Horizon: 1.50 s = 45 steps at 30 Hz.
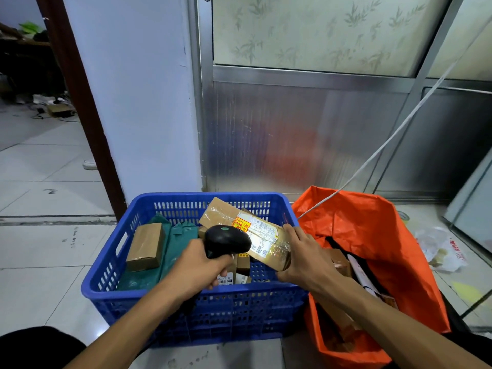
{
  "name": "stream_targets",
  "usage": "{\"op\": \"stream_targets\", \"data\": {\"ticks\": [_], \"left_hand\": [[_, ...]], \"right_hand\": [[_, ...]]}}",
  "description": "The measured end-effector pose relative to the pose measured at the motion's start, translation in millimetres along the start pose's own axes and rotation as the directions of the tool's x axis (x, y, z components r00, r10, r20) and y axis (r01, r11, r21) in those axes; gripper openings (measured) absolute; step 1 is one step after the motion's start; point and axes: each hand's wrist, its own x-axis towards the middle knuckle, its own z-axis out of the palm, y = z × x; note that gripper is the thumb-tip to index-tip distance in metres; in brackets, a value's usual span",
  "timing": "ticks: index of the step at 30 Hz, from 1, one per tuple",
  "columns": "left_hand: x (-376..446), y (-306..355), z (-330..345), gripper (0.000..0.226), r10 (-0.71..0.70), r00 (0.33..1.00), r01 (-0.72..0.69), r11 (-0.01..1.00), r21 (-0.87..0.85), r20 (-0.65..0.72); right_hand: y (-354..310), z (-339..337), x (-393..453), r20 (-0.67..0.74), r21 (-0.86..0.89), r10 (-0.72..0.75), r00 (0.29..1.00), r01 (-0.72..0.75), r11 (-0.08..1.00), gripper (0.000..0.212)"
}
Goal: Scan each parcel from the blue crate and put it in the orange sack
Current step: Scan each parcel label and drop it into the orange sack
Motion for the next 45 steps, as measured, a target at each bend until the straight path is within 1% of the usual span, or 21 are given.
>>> {"op": "stream_targets", "data": {"ticks": [5,8,10,13,16,19,26,31,40,45], "left_hand": [[-0.4,2.2,1.4,0.009,0.001,1.0,-0.001,1.0,0.014,-0.018],[-0.9,2.8,1.6,0.021,0.013,0.999,-0.012,1.0,0.027,-0.039],[-1.2,2.7,1.7,0.025,0.021,0.999,-0.02,1.0,0.021,-0.05],[-2.2,3.3,1.9,0.022,0.033,0.999,-0.033,0.999,-0.005,-0.042],[-4.2,4.1,3.9,0.012,0.016,1.0,-0.016,1.0,-0.012,0.007],[-4.9,3.0,6.3,0.008,-0.013,1.0,0.013,1.0,0.005,0.014],[-0.7,0.7,5.9,0.014,-0.053,0.999,0.053,0.998,0.018,-0.002],[-2.0,0.2,5.2,0.004,-0.066,0.998,0.067,0.998,0.019,-0.011],[-0.5,1.6,5.3,0.01,-0.085,0.996,0.085,0.995,0.046,-0.013],[0.8,0.0,4.1,0.006,-0.109,0.994,0.11,0.992,0.063,-0.025]], "right_hand": [[-1.0,-2.3,-0.3,0.004,-0.002,0.003,1.0,-0.003,1.0,0.106],[1.1,-5.5,1.2,0.001,0.004,0.006,1.0,-0.006,1.0,0.105],[2.7,-8.9,2.6,0.011,-0.004,0.01,1.0,-0.01,1.0,0.105],[4.2,-11.0,2.5,0.023,-0.03,0.012,1.0,-0.011,0.999,0.105],[4.7,-11.0,1.8,0.026,-0.003,0.029,0.999,-0.029,1.0,0.101],[4.8,-10.9,2.0,0.005,0.012,0.028,1.0,-0.028,1.0,0.095],[3.6,-11.0,1.4,0.002,0.01,0.029,1.0,-0.029,1.0,0.098],[3.9,-9.6,0.3,0.003,0.008,0.027,1.0,-0.027,1.0,0.099],[5.6,-8.7,0.7,0.017,0.002,0.01,1.0,-0.01,1.0,0.1],[6.5,-9.1,-0.3,0.02,0.0,0.005,1.0,-0.005,1.0,0.099]]}}
